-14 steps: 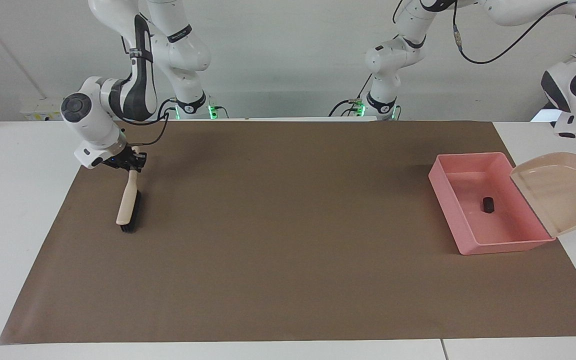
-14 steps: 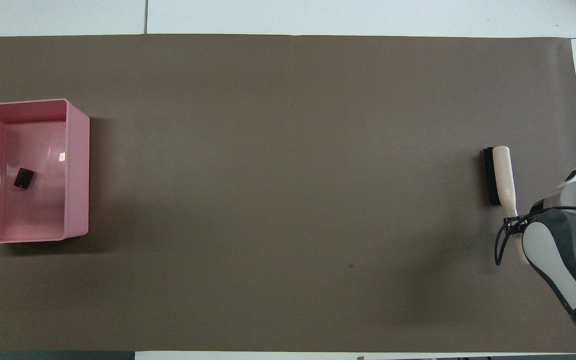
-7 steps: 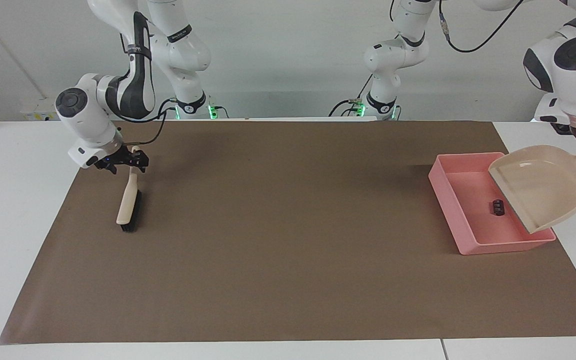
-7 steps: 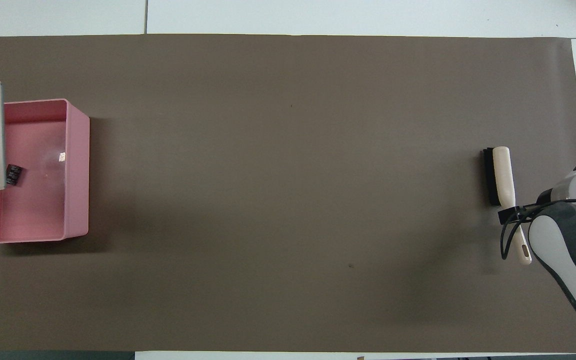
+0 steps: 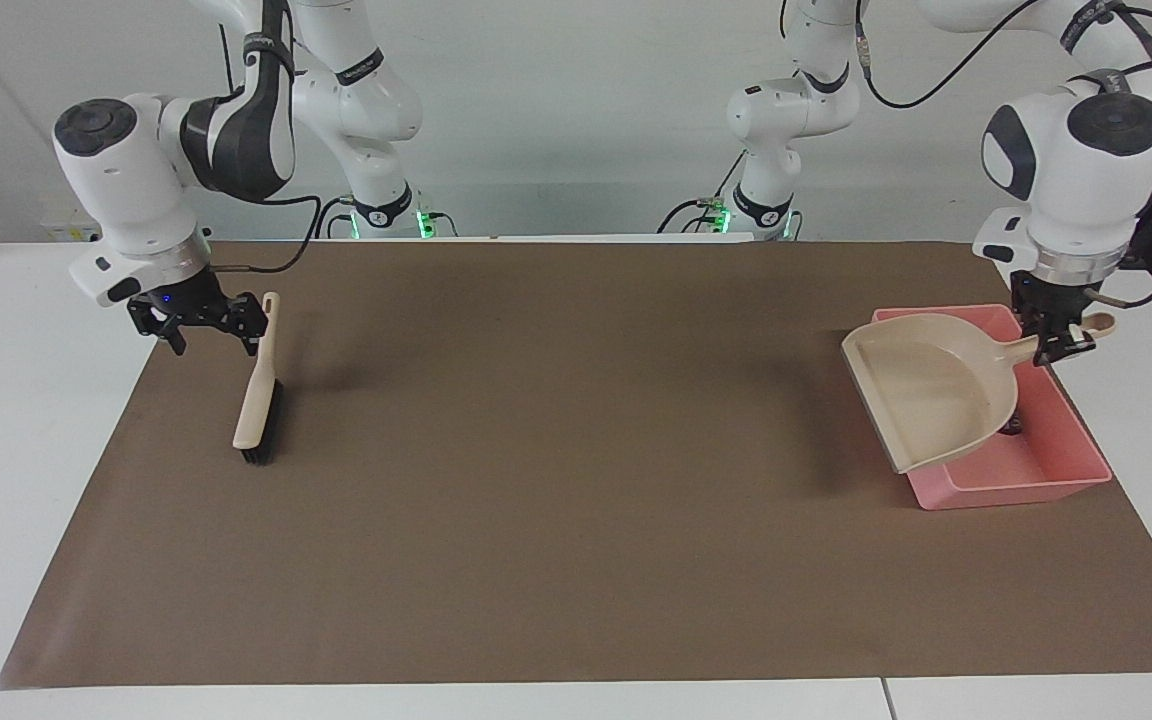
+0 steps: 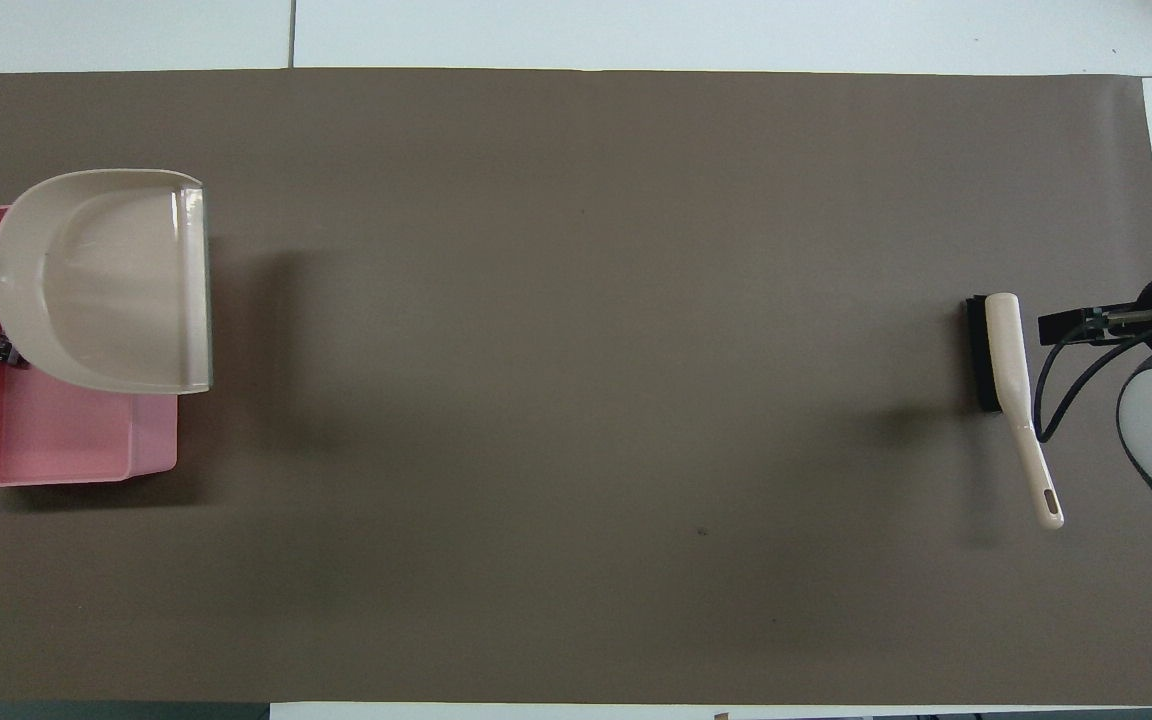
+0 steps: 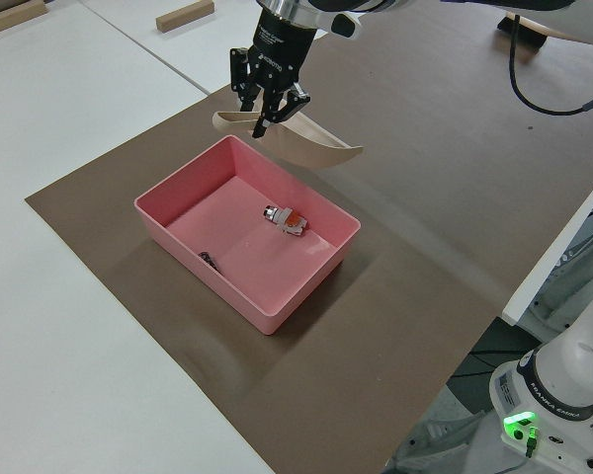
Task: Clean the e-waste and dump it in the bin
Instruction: 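Lower the dustpan onto the table with the left gripper and release it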
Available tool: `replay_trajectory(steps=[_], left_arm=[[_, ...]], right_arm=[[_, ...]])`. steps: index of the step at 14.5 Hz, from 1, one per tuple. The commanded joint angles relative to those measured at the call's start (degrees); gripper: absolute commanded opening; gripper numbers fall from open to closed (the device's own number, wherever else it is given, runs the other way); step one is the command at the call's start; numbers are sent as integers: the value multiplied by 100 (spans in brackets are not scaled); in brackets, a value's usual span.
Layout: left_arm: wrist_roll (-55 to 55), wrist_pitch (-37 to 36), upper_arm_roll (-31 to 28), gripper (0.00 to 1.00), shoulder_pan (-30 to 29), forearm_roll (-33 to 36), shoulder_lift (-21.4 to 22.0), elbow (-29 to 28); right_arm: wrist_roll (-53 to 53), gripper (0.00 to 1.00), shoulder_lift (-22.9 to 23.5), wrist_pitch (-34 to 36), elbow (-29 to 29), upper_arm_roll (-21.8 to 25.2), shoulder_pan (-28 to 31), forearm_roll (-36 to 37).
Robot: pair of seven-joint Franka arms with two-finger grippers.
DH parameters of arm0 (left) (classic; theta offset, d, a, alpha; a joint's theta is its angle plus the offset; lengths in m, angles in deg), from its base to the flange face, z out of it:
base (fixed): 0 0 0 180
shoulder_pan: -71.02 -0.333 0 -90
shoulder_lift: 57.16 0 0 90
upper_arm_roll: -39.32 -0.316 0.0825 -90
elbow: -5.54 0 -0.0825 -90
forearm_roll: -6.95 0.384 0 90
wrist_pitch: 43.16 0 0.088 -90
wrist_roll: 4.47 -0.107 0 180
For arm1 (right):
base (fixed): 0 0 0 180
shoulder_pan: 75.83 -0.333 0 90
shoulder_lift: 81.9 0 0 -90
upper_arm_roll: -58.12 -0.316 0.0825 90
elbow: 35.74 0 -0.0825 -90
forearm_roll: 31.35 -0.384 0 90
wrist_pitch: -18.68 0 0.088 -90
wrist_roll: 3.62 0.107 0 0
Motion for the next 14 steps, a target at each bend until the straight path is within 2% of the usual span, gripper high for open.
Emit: replay_trajectory(steps=[1,3,5,10,11,12,13,14], left_arm=[[207,304,-71,0,479,-325,248,-630],[242,655,-80,0,752,-484,230,-989],[496,1033,-80,0,963,-528,204,-1403],[1374,1745,-80,0,1718,-528,-157,-1983],[1480,1860,-80,0,1807,-528,-157,-2063],[1612,1914,-80,1,1895,-528,-192,-2072],[1700,1958,-80,5,1983,-528,-288,-2073],[1710,2010,-80,19,1992,-528,-315,-2073]], right_arm=[[614,100,74,1371,-1256,-47,-35,-55],[896,100,109,2111,-1890,-56,-26,-283],[1090,100,170,2579,-2138,-47,-26,-284],[1047,100,135,2554,-1928,-48,-61,-319],[1029,100,127,2511,-1928,92,-339,-319],[1038,100,153,2502,-1989,476,-725,-310],[1047,100,179,2493,-2016,776,-1068,-310],[1038,100,205,2432,-2042,883,-1237,-266]])
